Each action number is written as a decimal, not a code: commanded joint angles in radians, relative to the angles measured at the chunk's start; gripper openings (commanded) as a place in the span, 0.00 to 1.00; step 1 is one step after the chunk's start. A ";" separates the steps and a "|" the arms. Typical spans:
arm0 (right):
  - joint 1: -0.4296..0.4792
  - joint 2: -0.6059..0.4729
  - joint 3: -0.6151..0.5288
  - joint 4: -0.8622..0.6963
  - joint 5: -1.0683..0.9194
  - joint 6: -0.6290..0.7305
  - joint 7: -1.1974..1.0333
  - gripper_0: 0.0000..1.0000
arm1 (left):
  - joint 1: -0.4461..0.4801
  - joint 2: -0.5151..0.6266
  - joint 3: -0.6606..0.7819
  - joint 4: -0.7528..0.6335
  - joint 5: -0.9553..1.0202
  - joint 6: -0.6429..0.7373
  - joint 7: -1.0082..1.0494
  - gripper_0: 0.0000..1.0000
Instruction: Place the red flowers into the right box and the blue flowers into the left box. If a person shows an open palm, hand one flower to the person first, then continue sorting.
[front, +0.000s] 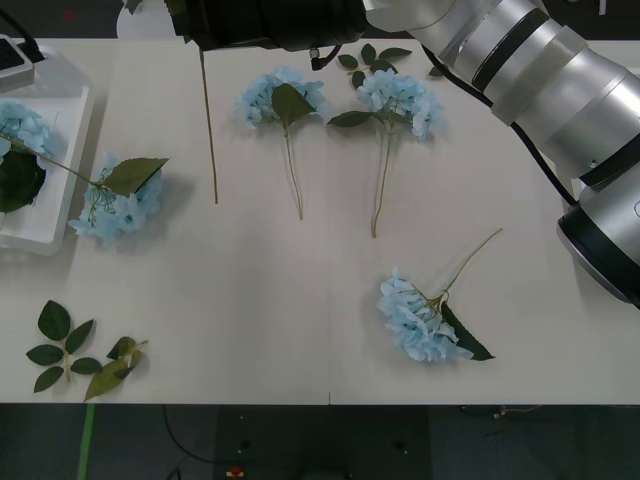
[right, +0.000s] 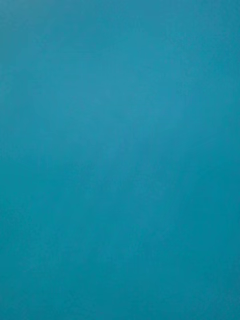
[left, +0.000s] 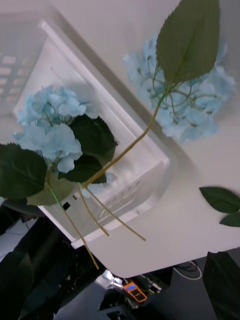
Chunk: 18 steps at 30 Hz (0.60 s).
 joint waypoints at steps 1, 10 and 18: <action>-0.069 0.027 0.007 -0.012 0.004 -0.009 -0.039 0.00 | -0.029 -0.122 0.099 -0.028 0.087 -0.036 0.217 1.00; -0.067 0.027 0.010 -0.012 0.004 -0.009 -0.043 0.00 | 0.327 -0.235 0.332 -0.142 0.333 -0.456 0.496 1.00; -0.067 0.027 0.010 -0.012 0.004 -0.009 -0.054 0.00 | 0.648 -0.237 0.340 -0.154 0.502 -0.929 0.458 1.00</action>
